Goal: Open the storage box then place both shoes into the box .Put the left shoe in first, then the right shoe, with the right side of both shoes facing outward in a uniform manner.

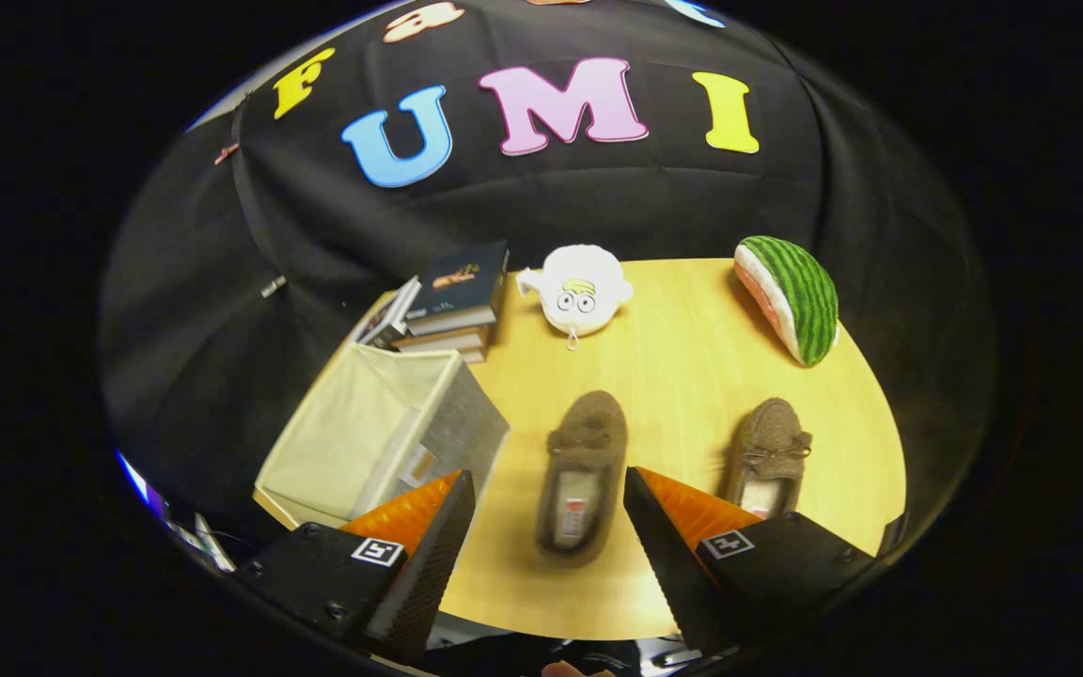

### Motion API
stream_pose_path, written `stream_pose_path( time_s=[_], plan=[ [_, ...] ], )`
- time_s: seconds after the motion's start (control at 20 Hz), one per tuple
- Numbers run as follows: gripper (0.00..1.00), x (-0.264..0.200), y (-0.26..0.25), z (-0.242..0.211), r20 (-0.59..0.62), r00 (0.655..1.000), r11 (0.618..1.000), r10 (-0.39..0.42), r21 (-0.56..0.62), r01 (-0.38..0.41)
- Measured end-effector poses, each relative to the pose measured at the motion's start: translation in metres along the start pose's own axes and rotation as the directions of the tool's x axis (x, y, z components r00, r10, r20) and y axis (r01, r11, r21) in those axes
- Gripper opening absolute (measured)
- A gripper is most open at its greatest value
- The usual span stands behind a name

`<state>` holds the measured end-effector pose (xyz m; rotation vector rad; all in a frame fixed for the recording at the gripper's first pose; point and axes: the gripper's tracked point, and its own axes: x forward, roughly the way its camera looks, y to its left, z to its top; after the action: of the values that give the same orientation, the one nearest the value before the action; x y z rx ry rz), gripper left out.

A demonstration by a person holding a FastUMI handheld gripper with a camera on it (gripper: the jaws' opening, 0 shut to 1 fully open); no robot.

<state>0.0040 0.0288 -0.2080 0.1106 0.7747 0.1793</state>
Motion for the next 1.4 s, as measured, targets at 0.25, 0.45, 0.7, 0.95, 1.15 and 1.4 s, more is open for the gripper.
stream_pose_path(
  time_s=[0.25, 0.45, 0.7, 0.95, 1.15, 1.4],
  plan=[
    [0.98, 0.037, -0.029, -0.043, -0.134, 0.99, 0.998, -0.047, -0.055, 0.04],
    [0.99, 0.081, -0.043, -0.064, -0.232, 0.971, 0.996, -0.053, -0.084, 0.034],
    [0.99, 0.127, -0.057, -0.063, -0.254, 0.965, 0.997, -0.064, -0.067, 0.048],
    [0.99, 0.153, -0.059, -0.059, -0.271, 0.962, 0.999, -0.035, 0.022, 0.042],
    [0.59, 0.158, -0.043, -0.061, -0.296, 0.955, 0.999, -0.002, 0.048, 0.017],
    [0.13, 0.156, -0.05, -0.056, -0.305, 0.952, 0.988, -0.042, 0.131, 0.085]
  ],
)
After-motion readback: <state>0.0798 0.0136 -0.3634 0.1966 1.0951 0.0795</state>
